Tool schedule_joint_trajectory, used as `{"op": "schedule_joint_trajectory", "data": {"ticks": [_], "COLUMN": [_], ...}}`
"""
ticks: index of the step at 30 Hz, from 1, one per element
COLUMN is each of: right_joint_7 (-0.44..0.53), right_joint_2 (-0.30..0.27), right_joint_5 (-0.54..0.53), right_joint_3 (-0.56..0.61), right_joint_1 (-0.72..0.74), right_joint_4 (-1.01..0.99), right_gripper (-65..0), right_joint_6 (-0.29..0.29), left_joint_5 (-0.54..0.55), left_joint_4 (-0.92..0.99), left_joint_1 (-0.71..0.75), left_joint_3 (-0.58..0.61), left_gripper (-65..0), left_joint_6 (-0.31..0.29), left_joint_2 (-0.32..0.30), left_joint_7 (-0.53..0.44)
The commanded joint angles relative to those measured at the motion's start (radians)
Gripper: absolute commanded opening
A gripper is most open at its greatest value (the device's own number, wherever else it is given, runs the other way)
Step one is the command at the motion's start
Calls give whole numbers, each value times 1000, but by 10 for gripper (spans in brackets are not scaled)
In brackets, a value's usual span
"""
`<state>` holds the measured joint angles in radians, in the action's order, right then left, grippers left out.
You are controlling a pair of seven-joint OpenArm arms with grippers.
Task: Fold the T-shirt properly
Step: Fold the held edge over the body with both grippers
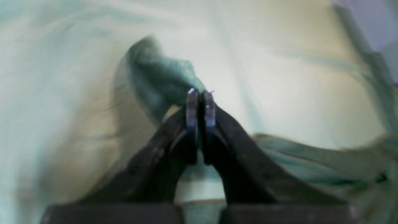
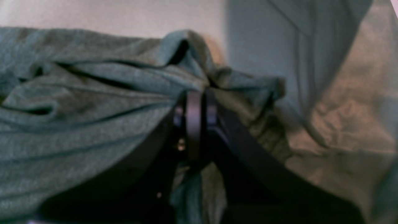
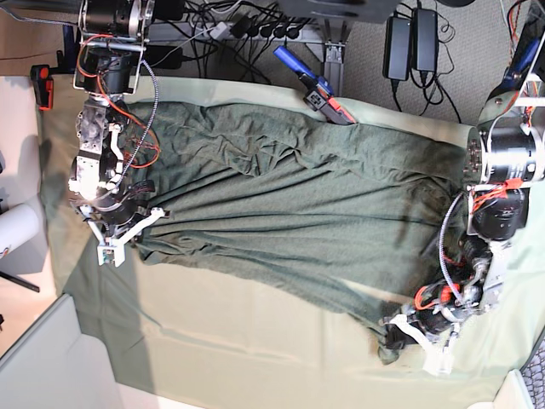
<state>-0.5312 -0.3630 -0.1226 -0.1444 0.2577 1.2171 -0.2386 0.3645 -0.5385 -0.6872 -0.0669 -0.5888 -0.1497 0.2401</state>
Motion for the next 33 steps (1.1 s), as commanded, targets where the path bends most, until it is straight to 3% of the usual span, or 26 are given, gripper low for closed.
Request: {"op": "schedule_joint_trajectory", "data": {"ticks": [1,2,9,16,24,33], "right_joint_7": [26,31,34,15,-11,-11], "right_joint_2": [-16,-17,-18,-19,-20,-23], "right_joint_5": [3,3,3,2,3,2], "right_joint_3": [-6,-6,-7,-7,-8,-69], "right_joint_1": [22,22,21,13,-57,-147], "right_joint_4": [14,16,51,146,247,314], "right_gripper": [-650,-650,-650,-650,-650,-650], "right_joint_6": [14,14,14,13,10,10], "left_joint_5": [40,65,180,408,432,430], "left_joint_4": [-28,-33,-116,-363,-704,-811], "left_joint_1": [-39,-39,10,169,386,531], "left_joint_3": [-1,-1,-61,-153,-164,-164], "left_gripper": [-650,-650,-650,-650,-650,-650], "left_joint_6": [-69,-106,-109,-109,-109,-109], "left_joint_2": [-14,-19,-62,-87,-87,-87], "left_joint_7": [-9,5,97,325,394,393]}}
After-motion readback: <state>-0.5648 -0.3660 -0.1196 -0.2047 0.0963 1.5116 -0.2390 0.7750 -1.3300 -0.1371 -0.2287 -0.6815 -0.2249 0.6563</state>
